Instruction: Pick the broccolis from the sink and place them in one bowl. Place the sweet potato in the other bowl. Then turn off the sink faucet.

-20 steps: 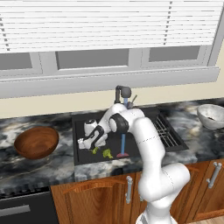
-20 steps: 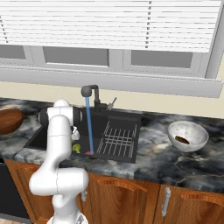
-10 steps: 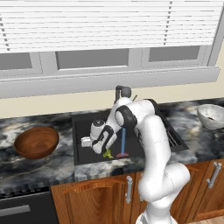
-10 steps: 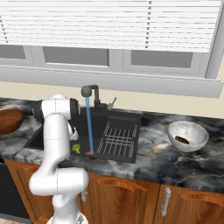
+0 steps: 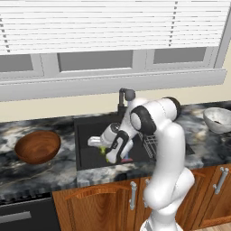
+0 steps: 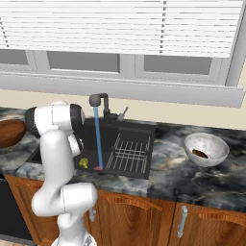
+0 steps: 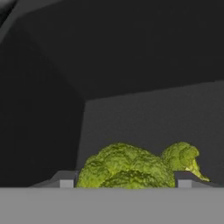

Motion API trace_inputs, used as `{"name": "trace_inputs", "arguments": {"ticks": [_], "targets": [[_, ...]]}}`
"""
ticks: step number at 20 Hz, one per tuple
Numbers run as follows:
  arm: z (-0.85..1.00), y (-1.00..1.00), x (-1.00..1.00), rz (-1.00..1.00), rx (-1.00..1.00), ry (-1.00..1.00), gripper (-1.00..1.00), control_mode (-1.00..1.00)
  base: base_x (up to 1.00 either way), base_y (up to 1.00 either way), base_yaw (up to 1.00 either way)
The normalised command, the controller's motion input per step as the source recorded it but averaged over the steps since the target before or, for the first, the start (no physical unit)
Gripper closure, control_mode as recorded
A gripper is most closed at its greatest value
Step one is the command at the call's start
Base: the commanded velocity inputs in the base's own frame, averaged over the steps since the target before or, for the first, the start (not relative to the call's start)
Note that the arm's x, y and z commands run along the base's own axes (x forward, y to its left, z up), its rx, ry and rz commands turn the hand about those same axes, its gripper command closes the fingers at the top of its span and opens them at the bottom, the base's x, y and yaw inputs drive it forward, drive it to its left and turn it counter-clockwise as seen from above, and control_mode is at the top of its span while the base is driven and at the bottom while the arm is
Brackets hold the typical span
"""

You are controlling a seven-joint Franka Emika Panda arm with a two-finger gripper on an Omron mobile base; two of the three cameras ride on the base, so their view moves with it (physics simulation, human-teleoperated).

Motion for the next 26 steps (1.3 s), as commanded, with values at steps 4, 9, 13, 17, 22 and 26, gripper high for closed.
{"name": "trace_inputs", "arguments": {"ticks": [4, 9, 13, 17, 22, 26], "targets": [[1.0, 0.28, -0.25, 0.0, 0.01, 0.06, 1.0, -1.0, 0.0, 0.0, 0.0], [1.0, 0.05, -0.3, 0.0, 0.0, 0.08, 1.0, -1.0, 0.0, 0.0, 0.0], [1.0, 0.0, -0.23, 0.0, 0.0, 0.07, 1.0, -1.0, 0.0, 0.0, 0.0], [0.94, 0.0, -0.3, 0.0, 0.07, 0.0, 1.0, -1.0, 0.0, 0.0, 0.0], [0.43, 0.27, -0.34, 0.0, 0.12, -0.01, 1.0, -1.0, 0.0, 0.0, 0.0], [0.45, 0.35, -0.2, 0.01, 0.11, 0.03, 1.0, -1.0, 0.0, 0.0, 0.0]]}}
